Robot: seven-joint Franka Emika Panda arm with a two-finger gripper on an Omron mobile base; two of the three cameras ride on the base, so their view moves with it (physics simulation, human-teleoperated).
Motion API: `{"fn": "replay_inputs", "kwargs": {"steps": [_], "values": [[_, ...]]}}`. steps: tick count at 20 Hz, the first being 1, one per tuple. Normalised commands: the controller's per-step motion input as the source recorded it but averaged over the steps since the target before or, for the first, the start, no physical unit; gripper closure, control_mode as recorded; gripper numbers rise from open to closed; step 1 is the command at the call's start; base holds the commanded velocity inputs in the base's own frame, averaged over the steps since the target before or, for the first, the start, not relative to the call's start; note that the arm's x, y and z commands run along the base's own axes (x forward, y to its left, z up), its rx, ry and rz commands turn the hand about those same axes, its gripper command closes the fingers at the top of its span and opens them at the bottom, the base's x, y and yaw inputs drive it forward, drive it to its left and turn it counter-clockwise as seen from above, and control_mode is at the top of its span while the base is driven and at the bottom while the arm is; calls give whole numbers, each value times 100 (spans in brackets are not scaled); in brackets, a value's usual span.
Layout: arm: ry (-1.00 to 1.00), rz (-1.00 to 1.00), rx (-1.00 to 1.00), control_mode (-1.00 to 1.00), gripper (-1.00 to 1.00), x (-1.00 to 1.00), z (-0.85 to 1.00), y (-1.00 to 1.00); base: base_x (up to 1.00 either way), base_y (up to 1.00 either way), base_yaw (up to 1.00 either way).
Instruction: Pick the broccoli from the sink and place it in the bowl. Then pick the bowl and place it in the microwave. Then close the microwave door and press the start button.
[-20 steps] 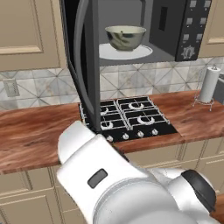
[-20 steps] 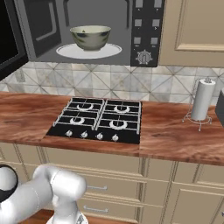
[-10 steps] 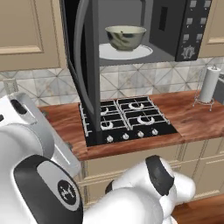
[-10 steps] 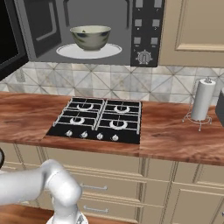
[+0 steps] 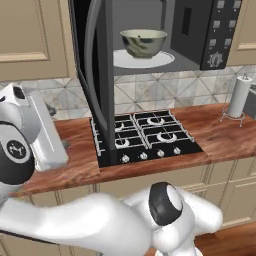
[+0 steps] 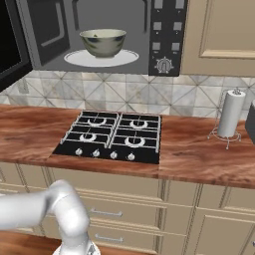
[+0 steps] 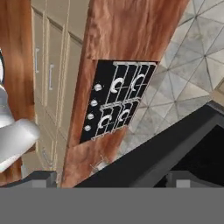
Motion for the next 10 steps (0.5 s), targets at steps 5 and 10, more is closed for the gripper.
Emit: {"fn": "replay_inputs", "kwargs": {"steps": [5,10], "values": [[0,-11,8,-100,-100,84,-6,-80,0,0,0],[0,-13,12,-100,-100,72,0,-100,0,0,0]]}}
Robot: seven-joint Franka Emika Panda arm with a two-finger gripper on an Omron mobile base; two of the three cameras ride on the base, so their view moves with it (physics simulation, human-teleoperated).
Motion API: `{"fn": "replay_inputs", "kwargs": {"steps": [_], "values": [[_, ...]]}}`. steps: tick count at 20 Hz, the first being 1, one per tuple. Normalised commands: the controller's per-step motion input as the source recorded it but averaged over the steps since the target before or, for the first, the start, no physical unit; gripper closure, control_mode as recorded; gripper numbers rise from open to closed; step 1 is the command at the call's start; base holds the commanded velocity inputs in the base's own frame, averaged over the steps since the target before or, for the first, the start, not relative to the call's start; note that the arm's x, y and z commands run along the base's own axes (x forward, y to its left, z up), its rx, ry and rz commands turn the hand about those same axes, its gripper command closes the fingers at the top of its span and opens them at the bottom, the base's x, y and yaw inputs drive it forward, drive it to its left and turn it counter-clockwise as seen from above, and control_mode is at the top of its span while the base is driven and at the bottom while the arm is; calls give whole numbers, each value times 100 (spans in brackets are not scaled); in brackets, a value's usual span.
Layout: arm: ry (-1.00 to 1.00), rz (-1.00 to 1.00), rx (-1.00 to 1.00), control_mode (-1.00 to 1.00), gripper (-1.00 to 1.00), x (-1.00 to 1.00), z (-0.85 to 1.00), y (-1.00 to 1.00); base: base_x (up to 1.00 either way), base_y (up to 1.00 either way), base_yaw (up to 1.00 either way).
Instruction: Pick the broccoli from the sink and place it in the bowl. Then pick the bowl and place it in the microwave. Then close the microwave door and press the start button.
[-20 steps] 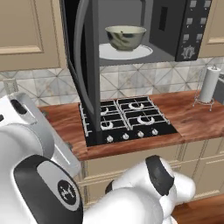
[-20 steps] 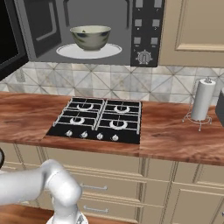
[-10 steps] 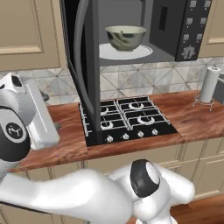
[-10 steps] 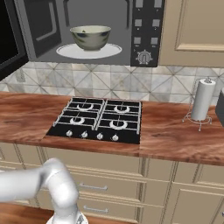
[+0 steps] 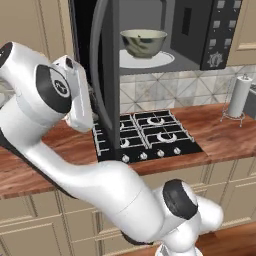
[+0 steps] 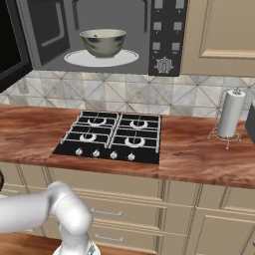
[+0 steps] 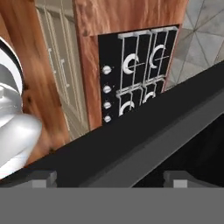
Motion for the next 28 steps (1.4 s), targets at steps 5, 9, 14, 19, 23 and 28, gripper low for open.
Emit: {"fn": "replay_inputs", "kwargs": {"steps": [5,9,14,19,23,28], "values": [[-2,-6,17,-100,-100,68,1,-100,0,0,0],[-12,0,20,-100,-100,63,11,-100,0,0,0],[-14,0,15,-100,-100,60,11,-100,0,0,0],[-15,0,13,-100,-100,82,14,-82,0,0,0],[-12,2,11,-100,-100,100,11,-59,0,0,0],[-16,3,11,-100,-100,90,23,-44,0,0,0]]}}
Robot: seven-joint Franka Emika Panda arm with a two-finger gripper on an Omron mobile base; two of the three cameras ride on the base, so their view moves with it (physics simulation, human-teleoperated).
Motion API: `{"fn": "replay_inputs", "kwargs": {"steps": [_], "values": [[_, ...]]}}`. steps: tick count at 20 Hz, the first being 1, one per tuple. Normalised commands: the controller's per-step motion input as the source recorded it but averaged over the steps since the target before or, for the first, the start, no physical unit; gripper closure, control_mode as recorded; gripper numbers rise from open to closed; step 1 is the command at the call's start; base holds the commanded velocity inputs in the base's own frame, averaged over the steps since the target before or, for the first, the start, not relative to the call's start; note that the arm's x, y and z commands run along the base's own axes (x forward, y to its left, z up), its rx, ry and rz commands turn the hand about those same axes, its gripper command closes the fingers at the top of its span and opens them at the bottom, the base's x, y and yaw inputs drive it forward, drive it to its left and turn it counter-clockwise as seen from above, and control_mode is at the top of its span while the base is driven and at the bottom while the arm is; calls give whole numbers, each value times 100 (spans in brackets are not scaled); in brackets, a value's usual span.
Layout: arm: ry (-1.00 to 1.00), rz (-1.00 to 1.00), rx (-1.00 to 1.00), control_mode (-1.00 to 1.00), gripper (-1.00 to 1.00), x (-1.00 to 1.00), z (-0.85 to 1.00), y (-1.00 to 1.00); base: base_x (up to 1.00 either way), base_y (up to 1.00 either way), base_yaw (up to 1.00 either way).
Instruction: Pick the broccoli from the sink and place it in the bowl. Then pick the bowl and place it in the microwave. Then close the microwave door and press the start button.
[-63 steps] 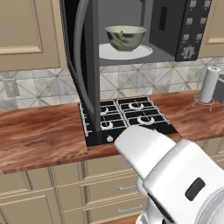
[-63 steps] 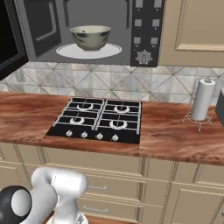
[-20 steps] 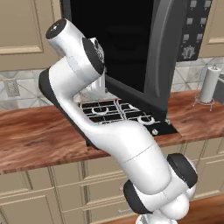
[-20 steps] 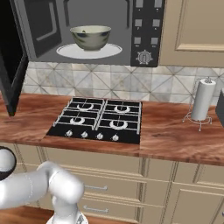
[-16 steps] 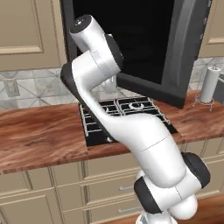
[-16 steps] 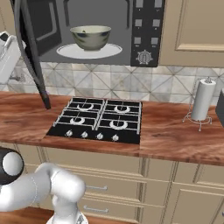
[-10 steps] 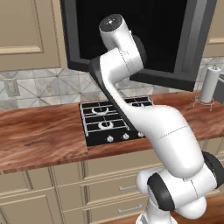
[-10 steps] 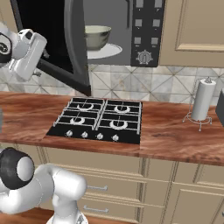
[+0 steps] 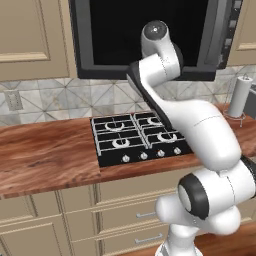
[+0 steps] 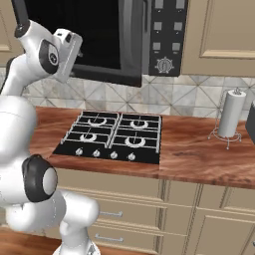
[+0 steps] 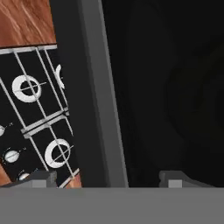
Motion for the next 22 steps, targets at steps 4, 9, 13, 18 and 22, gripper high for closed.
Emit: {"fn": "replay_inputs", "kwargs": {"steps": [4,9,13,18,22], "values": [[-15,2,9,-100,-100,90,23,-33,0,0,0],[-8,3,4,-100,-100,91,2,-17,0,0,0],[-7,3,1,-100,-100,69,0,-15,0,0,0],[-8,5,3,-100,-100,10,0,-23,0,0,0],[-21,9,8,-100,-100,-89,0,-55,0,0,0]]}}
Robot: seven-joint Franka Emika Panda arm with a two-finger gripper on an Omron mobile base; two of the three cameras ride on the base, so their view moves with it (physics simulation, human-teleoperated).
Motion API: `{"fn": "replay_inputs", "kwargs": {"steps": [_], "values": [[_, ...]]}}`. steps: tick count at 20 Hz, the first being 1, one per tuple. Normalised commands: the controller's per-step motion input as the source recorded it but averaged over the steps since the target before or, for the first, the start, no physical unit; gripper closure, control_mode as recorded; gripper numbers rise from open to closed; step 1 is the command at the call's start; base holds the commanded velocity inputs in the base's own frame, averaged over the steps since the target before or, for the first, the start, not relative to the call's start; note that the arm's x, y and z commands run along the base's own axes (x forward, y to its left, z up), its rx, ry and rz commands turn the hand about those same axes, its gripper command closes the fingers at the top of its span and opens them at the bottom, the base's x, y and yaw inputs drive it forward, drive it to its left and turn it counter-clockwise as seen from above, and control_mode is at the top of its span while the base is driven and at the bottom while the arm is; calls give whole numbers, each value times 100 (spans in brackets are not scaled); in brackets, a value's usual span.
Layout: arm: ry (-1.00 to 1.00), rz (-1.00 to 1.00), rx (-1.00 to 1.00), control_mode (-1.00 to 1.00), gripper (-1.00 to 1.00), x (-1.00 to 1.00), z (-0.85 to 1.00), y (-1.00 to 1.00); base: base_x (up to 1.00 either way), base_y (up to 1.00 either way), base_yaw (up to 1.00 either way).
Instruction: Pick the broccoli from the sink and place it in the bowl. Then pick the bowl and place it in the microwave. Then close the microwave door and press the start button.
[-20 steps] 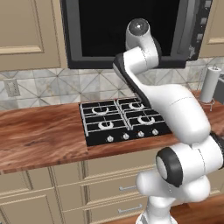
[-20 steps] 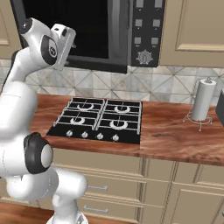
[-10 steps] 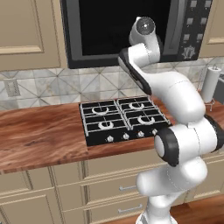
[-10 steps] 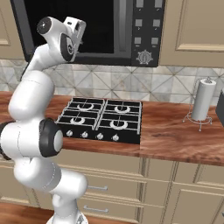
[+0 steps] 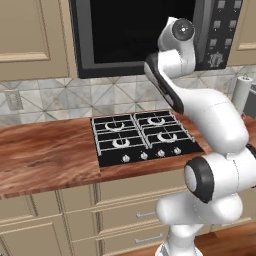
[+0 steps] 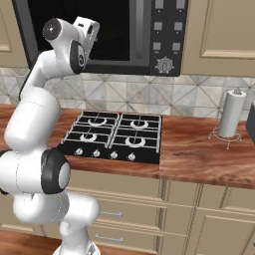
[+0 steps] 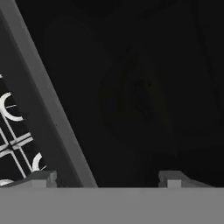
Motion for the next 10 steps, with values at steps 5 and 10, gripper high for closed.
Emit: {"fn": "replay_inputs", "kwargs": {"steps": [5,10], "values": [[-27,16,14,-100,-100,-100,0,-89,0,0,0],[-27,23,13,-100,-100,-50,3,-100,0,0,0]]}}
